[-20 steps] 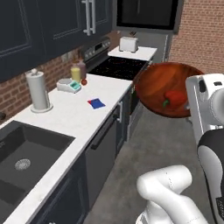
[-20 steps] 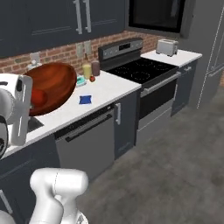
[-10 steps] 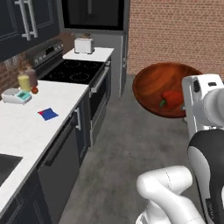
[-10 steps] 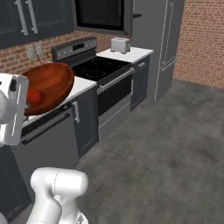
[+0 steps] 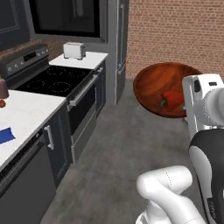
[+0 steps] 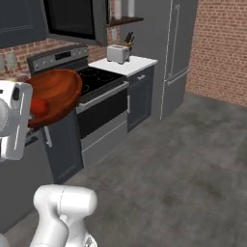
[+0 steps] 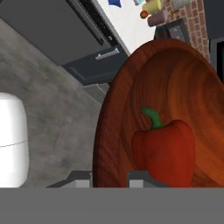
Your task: Pick the bell pepper from the sink and place it in the bowl. Then pick the bowl and place it in the microwave. Then close the microwave door and press the start button.
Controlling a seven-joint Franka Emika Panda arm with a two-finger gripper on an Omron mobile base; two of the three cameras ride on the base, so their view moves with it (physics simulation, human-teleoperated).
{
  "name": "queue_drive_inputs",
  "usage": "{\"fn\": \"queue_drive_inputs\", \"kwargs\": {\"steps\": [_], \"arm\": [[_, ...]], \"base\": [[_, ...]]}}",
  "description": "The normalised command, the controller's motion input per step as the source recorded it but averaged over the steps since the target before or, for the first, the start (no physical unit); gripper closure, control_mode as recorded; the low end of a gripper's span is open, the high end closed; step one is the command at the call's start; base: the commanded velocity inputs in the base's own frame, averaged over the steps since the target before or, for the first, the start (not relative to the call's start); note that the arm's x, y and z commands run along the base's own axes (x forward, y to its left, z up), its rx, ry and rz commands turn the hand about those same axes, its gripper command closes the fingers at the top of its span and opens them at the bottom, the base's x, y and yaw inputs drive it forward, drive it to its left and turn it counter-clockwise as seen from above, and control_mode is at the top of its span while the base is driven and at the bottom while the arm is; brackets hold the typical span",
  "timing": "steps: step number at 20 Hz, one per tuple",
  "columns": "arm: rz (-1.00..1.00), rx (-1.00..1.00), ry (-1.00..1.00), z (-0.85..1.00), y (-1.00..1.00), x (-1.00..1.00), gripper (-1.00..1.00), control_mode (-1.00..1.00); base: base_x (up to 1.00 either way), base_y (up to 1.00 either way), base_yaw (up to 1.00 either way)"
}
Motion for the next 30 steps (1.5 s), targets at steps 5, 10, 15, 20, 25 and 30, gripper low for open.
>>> {"fn": "queue_drive_inputs", "kwargs": {"steps": [5,10,15,20,25,30], "arm": [[0.00,0.00,0.00,0.00,0.00,0.00,1.00,1.00],[0.00,0.00,0.00,0.00,0.00,0.00,1.00,1.00],[0.00,0.00,0.00,0.00,0.00,0.00,1.00,1.00],[0.00,0.00,0.00,0.00,0.00,0.00,1.00,1.00],[0.00,0.00,0.00,0.00,0.00,0.00,1.00,1.00],[0.00,0.00,0.00,0.00,0.00,0.00,1.00,1.00]], "base": [[0.99,-1.00,0.36],[0.77,-1.00,0.42],[0.23,-1.00,0.48],[0.00,-1.00,0.48],[0.00,-1.00,0.40],[0.01,-1.00,0.44]]}}
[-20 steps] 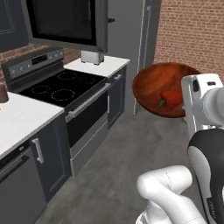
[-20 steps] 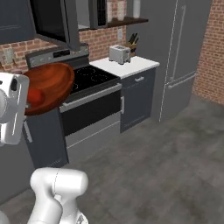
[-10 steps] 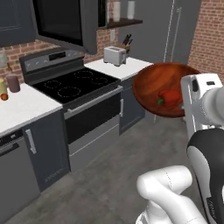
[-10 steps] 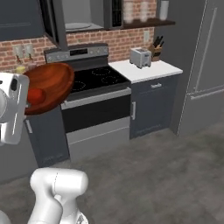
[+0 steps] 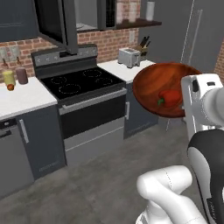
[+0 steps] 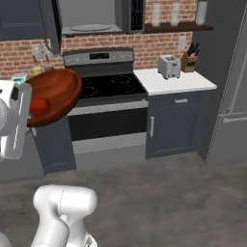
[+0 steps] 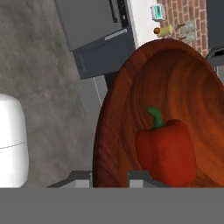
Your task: Pick the bell pepper from the sink and place it in the bowl. Then pick the bowl and place it in the microwave. Then close the microwave door and press the start button.
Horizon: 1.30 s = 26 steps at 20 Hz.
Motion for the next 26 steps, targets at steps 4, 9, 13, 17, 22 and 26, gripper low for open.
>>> {"fn": "queue_drive_inputs", "kwargs": {"steps": [4,9,13,17,22,26], "arm": [[0.00,0.00,0.00,0.00,0.00,0.00,1.00,1.00],[0.00,0.00,0.00,0.00,0.00,0.00,1.00,1.00],[0.00,0.00,0.00,0.00,0.00,0.00,1.00,1.00],[0.00,0.00,0.00,0.00,0.00,0.00,1.00,1.00],[0.00,0.00,0.00,0.00,0.00,0.00,1.00,1.00],[0.00,0.00,0.00,0.00,0.00,0.00,1.00,1.00]], "base": [[0.24,-0.96,0.58],[0.20,-1.00,0.53],[0.29,-1.00,0.45],[0.34,-0.96,0.38],[0.73,-0.58,0.41],[0.95,-0.24,0.36]]}}
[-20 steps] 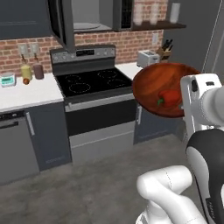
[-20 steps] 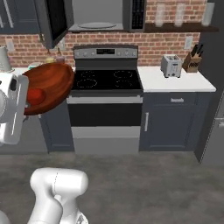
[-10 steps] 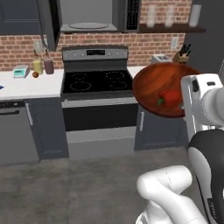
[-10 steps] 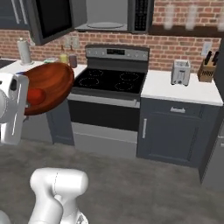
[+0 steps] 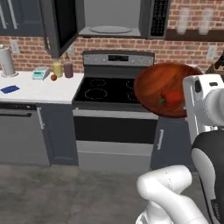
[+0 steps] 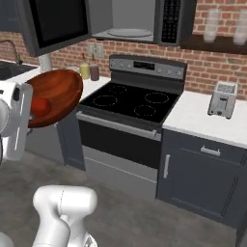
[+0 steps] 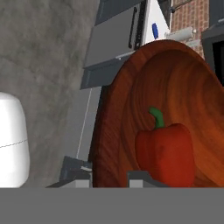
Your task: Pick the bell pepper from the sink and place it in the bowl. Then pick the bowl and place it in the microwave. Then close the microwave door and press the start button.
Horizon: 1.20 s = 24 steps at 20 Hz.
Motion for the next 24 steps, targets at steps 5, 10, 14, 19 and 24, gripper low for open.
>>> {"fn": "queue_drive_inputs", "kwargs": {"steps": [5,10,14,19,24], "arm": [[0.00,0.00,0.00,0.00,0.00,0.00,1.00,1.00],[0.00,0.00,0.00,0.00,0.00,0.00,1.00,1.00],[0.00,0.00,0.00,0.00,0.00,0.00,1.00,1.00],[0.00,0.00,0.00,0.00,0.00,0.00,1.00,1.00],[0.00,0.00,0.00,0.00,0.00,0.00,1.00,1.00]], "base": [[0.94,-0.06,0.33],[0.82,0.00,0.25],[0.93,0.00,0.16],[0.78,0.11,0.12],[0.40,0.22,0.11]]}}
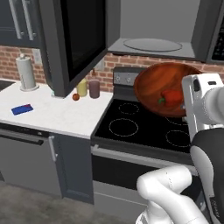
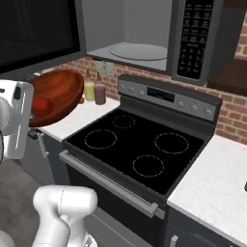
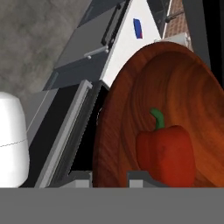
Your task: Pick the bell pepper from the sink and place it in the bowl. Then pick the bowl and place it in the microwave. Then close the microwave door and press the start button.
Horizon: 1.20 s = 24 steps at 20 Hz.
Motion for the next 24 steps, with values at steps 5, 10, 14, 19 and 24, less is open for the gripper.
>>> {"fn": "queue_drive_inputs", "kwargs": {"steps": [5,10,14,19,24], "arm": [[0.00,0.00,0.00,0.00,0.00,0.00,1.00,1.00],[0.00,0.00,0.00,0.00,0.00,0.00,1.00,1.00],[0.00,0.00,0.00,0.00,0.00,0.00,1.00,1.00],[0.00,0.00,0.00,0.00,0.00,0.00,1.00,1.00],[0.00,0.00,0.00,0.00,0.00,0.00,1.00,1.00]], "base": [[0.37,-0.01,0.20],[0.19,-0.38,0.16],[0.50,-0.33,0.05],[0.52,-0.41,0.27],[0.45,-0.33,0.33]]}}
